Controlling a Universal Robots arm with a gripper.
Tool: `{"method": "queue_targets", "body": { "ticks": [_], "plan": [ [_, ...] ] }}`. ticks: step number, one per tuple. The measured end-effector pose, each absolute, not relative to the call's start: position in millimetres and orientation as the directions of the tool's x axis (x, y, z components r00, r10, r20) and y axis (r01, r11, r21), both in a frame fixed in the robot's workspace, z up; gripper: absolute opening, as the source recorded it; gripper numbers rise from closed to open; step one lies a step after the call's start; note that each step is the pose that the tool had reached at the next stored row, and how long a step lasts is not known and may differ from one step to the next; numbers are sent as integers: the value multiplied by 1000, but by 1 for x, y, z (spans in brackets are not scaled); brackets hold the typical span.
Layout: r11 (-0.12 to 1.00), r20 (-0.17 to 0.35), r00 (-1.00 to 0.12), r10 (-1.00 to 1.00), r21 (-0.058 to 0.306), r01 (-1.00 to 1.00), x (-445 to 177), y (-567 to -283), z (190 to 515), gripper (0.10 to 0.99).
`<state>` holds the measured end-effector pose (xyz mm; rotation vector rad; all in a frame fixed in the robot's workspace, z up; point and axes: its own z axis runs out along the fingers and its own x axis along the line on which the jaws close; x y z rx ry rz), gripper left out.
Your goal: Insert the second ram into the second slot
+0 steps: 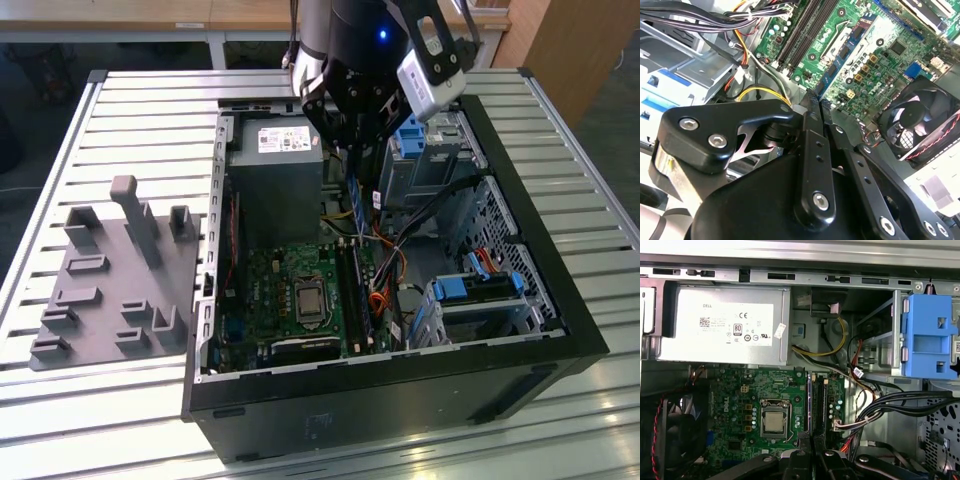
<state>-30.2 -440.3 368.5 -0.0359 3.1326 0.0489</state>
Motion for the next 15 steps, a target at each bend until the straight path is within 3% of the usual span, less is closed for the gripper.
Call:
{"method": "queue_targets", "body": {
  "ticks": [15],
  "plan": [
    [999, -9, -1000, -23, 31, -23, -30, -448, 363, 137]
  ]
}}
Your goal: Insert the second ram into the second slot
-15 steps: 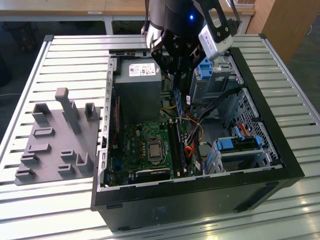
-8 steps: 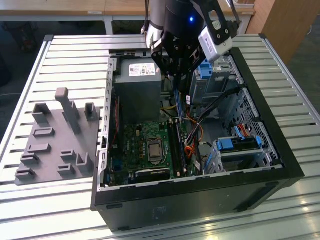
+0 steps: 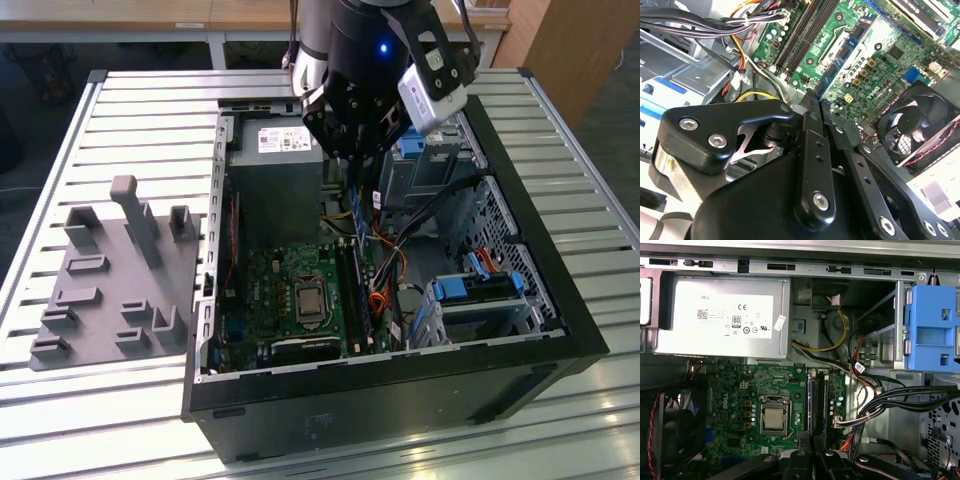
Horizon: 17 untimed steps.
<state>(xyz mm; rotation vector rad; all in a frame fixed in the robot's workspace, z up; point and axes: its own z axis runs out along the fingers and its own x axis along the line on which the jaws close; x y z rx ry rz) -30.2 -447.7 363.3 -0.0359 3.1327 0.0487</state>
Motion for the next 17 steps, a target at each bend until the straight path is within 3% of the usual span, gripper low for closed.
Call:
{"method": "queue_targets", "body": {
  "ticks": [17],
  "plan": [
    [999, -9, -1000, -23, 31, -23, -31, -454, 360, 137]
  ]
}}
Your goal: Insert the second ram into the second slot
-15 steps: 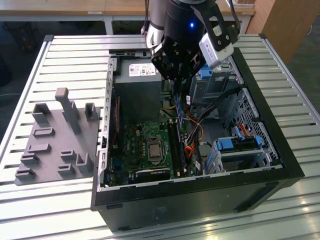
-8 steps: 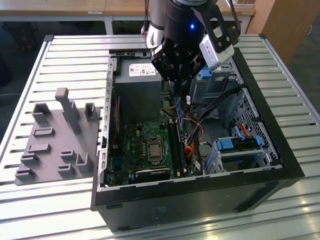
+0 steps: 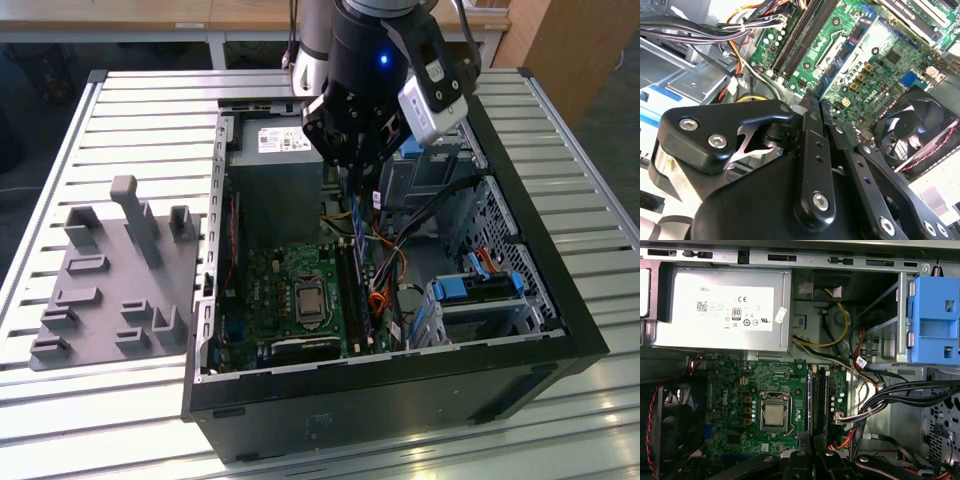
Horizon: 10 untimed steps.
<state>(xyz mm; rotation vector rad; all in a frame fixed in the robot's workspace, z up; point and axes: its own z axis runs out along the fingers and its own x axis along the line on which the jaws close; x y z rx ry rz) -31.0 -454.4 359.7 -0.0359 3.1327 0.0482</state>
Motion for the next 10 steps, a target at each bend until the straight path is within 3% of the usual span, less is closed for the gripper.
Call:
{"method": "queue_targets", "body": {
  "ticks": [10],
  "plan": [
    [999, -9, -1000, -23, 31, -23, -31, -457, 354, 137]
  ]
}}
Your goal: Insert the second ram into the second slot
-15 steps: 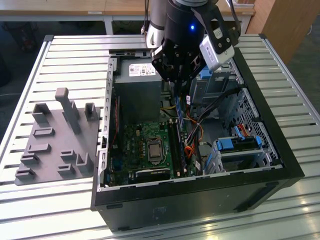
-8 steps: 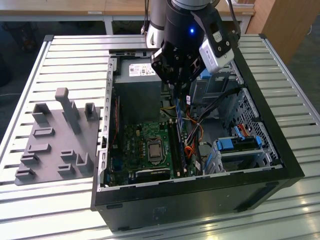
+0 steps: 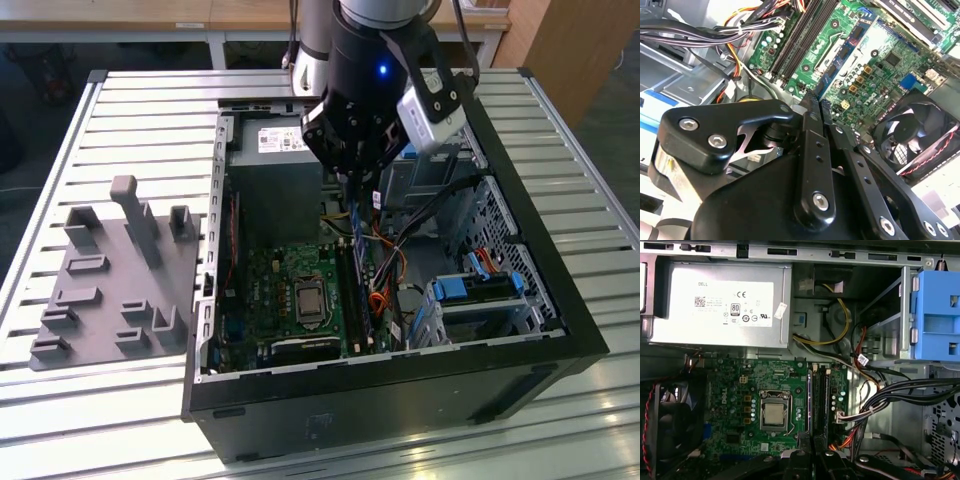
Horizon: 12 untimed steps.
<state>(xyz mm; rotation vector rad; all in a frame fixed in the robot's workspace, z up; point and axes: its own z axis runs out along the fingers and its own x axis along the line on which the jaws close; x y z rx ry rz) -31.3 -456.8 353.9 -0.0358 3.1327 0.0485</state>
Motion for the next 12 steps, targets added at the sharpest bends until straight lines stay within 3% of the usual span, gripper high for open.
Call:
{"method": "queue_targets", "body": {
  "ticks": [12],
  "plan": [
    [999, -9, -1000, -22, 31, -23, -31, -457, 347, 137]
  ]
}}
